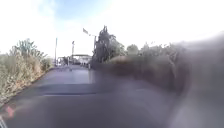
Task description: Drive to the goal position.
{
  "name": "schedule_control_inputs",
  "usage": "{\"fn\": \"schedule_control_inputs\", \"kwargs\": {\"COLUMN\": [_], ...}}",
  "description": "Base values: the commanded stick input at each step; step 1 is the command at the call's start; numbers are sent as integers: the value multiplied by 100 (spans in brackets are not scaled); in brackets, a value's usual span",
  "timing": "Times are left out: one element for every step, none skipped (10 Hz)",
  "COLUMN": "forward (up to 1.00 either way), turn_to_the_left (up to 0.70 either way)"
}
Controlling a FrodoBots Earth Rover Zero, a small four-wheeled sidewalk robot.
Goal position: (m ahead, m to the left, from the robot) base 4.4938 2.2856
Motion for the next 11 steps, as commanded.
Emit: {"fn": "schedule_control_inputs", "kwargs": {"forward": [8, 8, 7, 7, 9, 8, 8, 7, 10, 100, 100], "turn_to_the_left": [0, 0, 0, 0, 0, 0, 0, 0, 4, 32, 36]}}
